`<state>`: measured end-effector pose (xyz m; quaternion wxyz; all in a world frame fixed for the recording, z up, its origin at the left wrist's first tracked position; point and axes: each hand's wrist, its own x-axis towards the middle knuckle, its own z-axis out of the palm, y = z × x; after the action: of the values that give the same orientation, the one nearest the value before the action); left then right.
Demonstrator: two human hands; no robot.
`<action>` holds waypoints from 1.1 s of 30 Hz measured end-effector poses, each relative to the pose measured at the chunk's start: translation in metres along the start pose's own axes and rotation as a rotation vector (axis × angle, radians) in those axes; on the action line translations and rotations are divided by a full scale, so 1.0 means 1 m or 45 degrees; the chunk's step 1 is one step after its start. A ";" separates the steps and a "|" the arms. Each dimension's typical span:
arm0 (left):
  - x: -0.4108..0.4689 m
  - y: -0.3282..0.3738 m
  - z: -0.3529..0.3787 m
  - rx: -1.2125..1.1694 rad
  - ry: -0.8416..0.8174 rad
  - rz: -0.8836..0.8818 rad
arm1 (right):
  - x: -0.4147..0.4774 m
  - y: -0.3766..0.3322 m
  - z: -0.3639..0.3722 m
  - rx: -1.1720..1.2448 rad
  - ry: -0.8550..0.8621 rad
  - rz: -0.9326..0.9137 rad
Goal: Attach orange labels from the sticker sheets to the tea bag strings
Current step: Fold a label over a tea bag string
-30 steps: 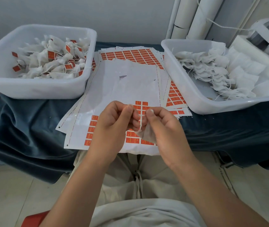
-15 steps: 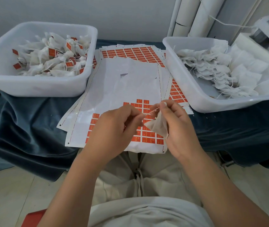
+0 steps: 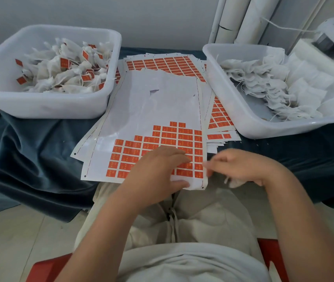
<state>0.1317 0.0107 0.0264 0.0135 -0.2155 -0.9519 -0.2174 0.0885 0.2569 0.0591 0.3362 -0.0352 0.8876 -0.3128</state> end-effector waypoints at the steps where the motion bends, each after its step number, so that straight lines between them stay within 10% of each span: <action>1: 0.002 0.001 0.005 0.041 0.006 0.020 | 0.000 0.003 -0.002 -0.189 -0.009 0.044; 12: -0.001 -0.005 -0.005 -0.238 0.576 -0.164 | 0.003 -0.020 0.023 0.758 0.117 -0.350; 33: -0.006 0.008 -0.030 -0.592 0.551 0.069 | -0.012 -0.031 0.024 0.206 0.355 -0.785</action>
<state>0.1385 0.0027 0.0560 0.1717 -0.1870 -0.8456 -0.4697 0.1076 0.2230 0.0700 0.1030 -0.2320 0.8448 -0.4709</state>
